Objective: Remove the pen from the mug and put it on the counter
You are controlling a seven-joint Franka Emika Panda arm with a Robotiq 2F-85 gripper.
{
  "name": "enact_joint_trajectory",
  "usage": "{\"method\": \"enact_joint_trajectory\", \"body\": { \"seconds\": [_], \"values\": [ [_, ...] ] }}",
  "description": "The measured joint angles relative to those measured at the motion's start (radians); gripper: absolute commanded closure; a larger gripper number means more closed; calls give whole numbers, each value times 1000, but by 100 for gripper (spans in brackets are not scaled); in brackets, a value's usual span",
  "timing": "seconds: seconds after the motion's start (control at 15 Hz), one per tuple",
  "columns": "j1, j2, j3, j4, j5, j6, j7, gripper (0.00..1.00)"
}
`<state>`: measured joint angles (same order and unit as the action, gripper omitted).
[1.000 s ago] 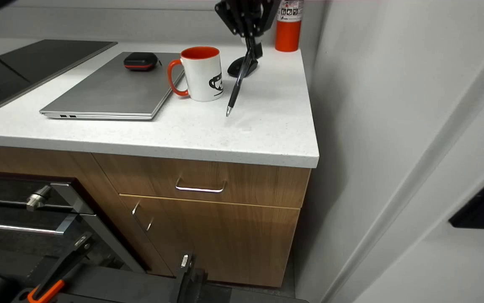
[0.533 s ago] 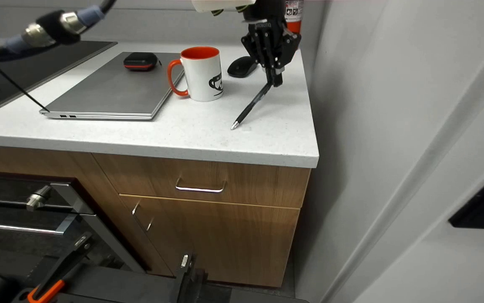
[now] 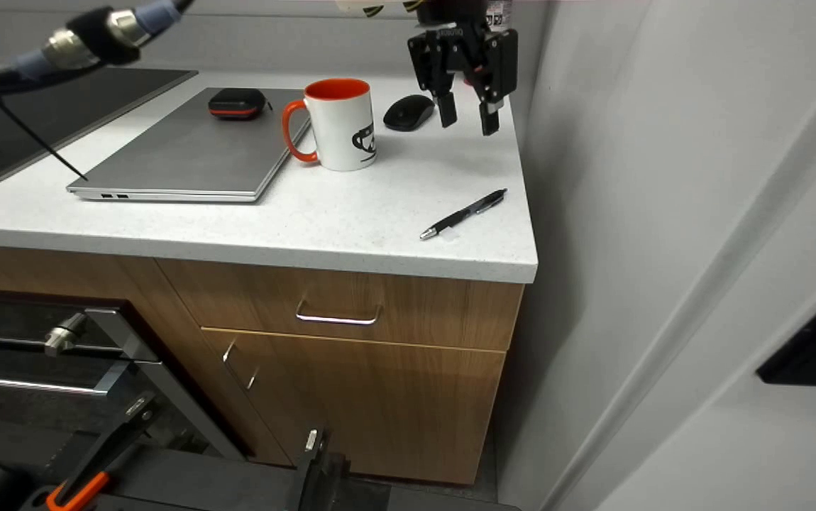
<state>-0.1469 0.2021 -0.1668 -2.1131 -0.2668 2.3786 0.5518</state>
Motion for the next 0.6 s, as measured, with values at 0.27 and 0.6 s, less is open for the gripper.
{"method": "enact_joint_trajectory", "body": {
  "seconds": [0.27,0.6],
  "values": [
    [2,0,0,3,19,0,0,0],
    [5,0,1,3,33,0,0,0]
  ]
}}
